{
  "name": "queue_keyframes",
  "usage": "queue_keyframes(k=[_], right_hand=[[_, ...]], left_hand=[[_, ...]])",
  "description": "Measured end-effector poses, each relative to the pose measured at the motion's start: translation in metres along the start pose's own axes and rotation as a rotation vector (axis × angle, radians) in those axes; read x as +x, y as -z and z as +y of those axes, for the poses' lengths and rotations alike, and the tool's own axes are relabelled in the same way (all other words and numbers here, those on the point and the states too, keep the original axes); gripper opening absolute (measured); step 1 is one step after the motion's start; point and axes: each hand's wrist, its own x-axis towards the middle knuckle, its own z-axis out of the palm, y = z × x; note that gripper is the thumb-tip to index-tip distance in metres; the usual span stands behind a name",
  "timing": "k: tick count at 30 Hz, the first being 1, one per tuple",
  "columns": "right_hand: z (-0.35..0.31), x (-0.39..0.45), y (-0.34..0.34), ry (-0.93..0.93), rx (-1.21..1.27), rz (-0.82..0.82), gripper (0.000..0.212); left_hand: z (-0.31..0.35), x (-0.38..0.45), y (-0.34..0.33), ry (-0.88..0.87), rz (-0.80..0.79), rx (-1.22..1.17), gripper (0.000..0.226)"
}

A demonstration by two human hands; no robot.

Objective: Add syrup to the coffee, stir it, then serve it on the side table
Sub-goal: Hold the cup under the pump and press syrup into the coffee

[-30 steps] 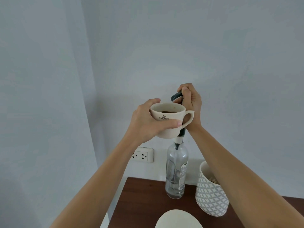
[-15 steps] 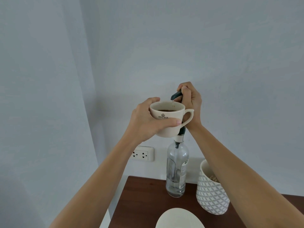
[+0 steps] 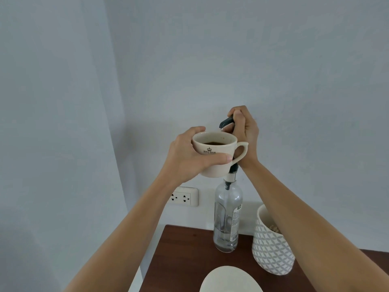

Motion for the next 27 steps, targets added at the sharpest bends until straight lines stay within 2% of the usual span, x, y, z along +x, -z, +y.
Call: queue_keyframes(k=[9, 27], right_hand=[[-0.0003, -0.0009, -0.0003, 0.063, -0.123, -0.004, 0.033], [-0.0022, 0.0017, -0.0006, 0.034, -0.067, 0.01, 0.027]], left_hand=[[0.0008, 0.0011, 0.0003, 0.005, -0.002, 0.008, 0.119], [0.0014, 0.0012, 0.001, 0.006, 0.014, 0.0, 0.117]])
